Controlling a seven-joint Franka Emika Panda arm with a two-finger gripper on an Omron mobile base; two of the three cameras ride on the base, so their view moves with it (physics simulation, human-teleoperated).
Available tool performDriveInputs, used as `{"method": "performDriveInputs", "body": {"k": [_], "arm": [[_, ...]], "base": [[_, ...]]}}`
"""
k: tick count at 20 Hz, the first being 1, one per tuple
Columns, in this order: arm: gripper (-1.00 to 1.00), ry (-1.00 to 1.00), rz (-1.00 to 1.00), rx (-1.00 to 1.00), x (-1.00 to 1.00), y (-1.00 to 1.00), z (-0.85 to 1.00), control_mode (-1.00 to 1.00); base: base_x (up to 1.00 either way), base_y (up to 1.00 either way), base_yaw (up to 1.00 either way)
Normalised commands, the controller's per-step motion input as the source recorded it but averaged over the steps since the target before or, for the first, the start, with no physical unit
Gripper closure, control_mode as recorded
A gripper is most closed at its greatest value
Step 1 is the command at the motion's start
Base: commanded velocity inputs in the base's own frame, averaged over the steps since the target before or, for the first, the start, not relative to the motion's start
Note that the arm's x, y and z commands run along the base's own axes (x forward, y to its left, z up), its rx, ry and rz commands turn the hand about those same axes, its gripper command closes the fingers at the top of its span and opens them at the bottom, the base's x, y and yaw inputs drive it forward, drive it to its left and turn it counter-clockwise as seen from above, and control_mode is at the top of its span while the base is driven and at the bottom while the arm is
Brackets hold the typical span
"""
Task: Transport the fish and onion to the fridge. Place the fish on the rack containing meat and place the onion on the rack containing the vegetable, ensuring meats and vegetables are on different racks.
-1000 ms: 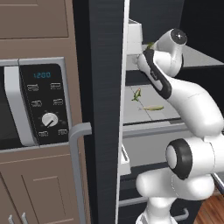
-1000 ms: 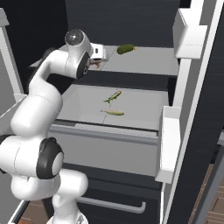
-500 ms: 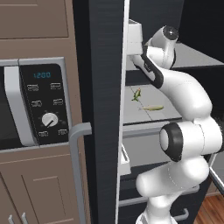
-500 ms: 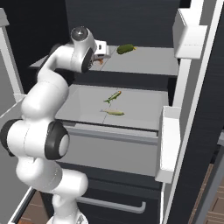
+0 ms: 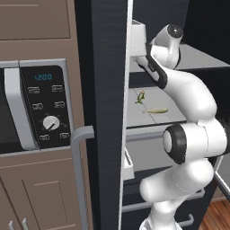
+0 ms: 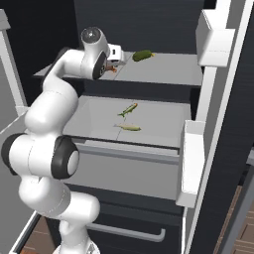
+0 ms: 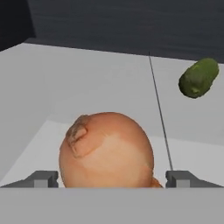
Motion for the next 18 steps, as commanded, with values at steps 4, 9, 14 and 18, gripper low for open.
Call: {"method": "performDriveInputs", "body": {"k": [4,9,14,18], "arm": [[-1.0,0.0,0.0,0.0,-0.29,0.0,0.0,-1.0],[-1.0,-0.03,0.0,0.0,-0.54,0.0,0.0,-1.0],[-1.0,-0.09,0.0,0.0,-0.78,-0.01,0.0,-1.0],[-1.0,0.0,0.0,0.0,-1.0,-0.08,0.0,-1.0]], "base": [[0.0,0.0,0.0],[0.0,0.0,0.0],[0.0,0.0,0.0],[0.0,0.0,0.0]]}}
